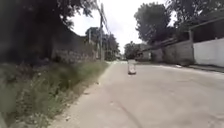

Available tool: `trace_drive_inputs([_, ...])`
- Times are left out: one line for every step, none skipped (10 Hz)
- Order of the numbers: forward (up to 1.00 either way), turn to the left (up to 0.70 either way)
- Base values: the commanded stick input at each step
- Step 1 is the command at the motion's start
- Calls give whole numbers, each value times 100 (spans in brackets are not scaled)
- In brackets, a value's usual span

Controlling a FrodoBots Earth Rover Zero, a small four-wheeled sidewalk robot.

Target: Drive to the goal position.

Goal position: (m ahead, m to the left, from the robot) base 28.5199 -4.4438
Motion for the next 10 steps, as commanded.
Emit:
trace_drive_inputs([100,0])
trace_drive_inputs([100,0])
trace_drive_inputs([100,0])
trace_drive_inputs([100,-11])
trace_drive_inputs([100,-29])
trace_drive_inputs([100,-40])
trace_drive_inputs([100,-19])
trace_drive_inputs([100,-1])
trace_drive_inputs([100,0])
trace_drive_inputs([100,0])
